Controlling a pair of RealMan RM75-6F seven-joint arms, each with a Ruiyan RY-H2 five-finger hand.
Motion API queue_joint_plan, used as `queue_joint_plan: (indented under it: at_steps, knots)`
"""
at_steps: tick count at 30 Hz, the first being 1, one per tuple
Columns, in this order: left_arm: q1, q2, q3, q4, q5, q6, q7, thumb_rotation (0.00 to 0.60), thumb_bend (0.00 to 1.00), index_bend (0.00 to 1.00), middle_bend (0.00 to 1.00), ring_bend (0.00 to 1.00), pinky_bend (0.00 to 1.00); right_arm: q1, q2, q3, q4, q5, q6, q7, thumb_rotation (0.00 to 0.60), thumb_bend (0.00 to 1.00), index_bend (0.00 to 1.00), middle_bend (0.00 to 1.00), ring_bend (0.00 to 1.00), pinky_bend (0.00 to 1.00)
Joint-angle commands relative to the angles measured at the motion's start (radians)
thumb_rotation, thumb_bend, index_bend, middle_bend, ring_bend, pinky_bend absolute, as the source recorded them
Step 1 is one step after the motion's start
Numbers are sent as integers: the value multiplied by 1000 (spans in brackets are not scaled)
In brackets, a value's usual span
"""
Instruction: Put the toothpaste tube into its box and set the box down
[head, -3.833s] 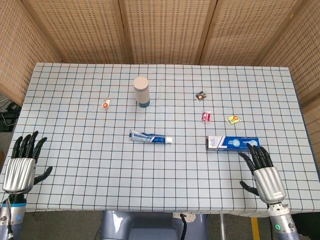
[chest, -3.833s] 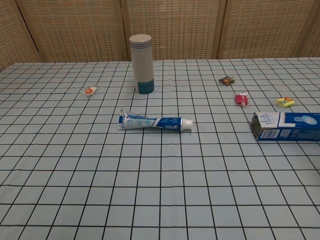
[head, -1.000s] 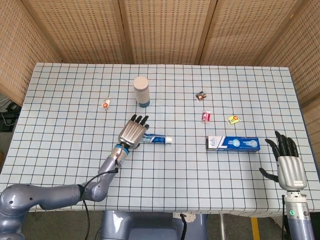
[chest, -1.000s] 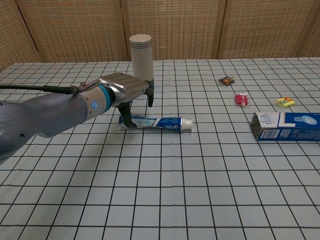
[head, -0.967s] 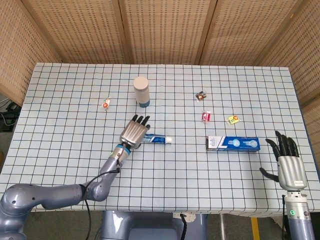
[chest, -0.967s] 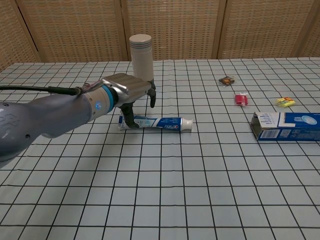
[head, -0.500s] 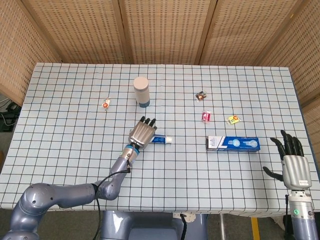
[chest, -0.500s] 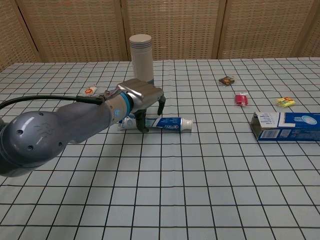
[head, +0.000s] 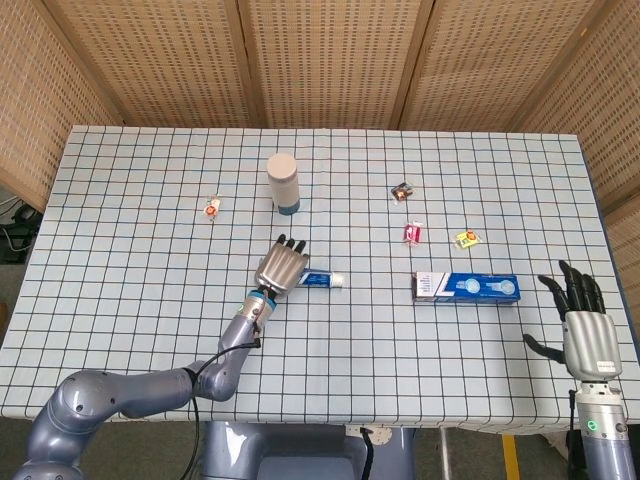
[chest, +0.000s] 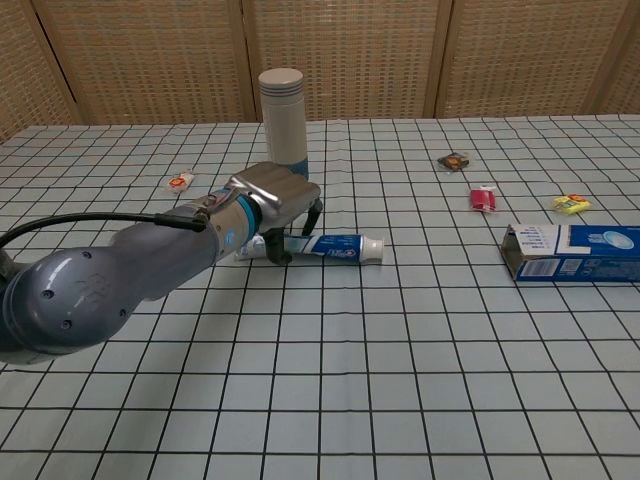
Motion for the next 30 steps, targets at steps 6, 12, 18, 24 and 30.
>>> queue_joint_plan:
  at_steps: [6, 12, 18, 24, 30]
  knots:
    - [45, -5, 36, 32, 186, 103, -121, 600, 473, 699, 414, 412, 329, -1, 2, -6, -7, -9, 2, 0, 600, 169, 200, 0, 0, 40]
    - [89, 56, 40, -23, 256, 157, -168, 600, 481, 727, 436, 427, 339, 0, 4, -10, -16, -15, 2, 3, 600, 169, 202, 0, 0, 40]
    - [142, 145, 44, -134, 301, 212, -192, 600, 481, 733, 442, 431, 344, 2, 8, -18, -28, -27, -2, -2, 600, 169, 203, 0, 0, 40]
    - [210, 277, 59, -300, 375, 299, -225, 600, 481, 733, 442, 430, 344, 15, 11, -22, -47, -39, -18, -8, 600, 169, 212, 0, 0, 40]
    - [279, 423, 76, -482, 433, 378, -220, 600, 477, 730, 442, 431, 344, 68, 15, -8, -87, -16, -103, -59, 600, 169, 250, 0, 0, 46]
